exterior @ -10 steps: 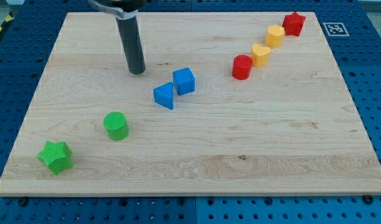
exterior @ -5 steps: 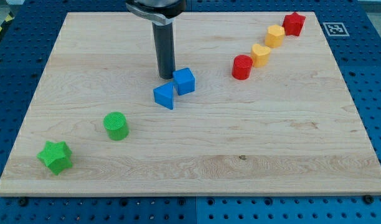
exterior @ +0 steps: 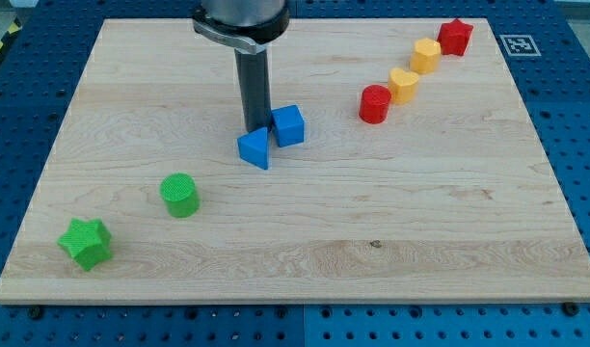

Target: Adjust the blue blocks in a diagonal line

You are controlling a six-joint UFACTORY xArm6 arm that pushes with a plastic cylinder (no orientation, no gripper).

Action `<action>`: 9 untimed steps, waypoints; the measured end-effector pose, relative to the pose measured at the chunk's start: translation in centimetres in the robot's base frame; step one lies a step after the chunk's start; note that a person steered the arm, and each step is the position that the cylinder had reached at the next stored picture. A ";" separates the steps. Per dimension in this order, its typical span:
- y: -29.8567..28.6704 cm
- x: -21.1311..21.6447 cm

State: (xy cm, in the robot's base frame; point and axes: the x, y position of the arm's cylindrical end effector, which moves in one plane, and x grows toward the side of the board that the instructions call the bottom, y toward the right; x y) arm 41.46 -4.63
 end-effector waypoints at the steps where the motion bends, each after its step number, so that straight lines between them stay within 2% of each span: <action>1: 0.9 0.0; 4: 4.9 0.0; 7: 5.2 0.0; 9: -0.2 0.0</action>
State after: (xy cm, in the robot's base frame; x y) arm 41.46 -4.78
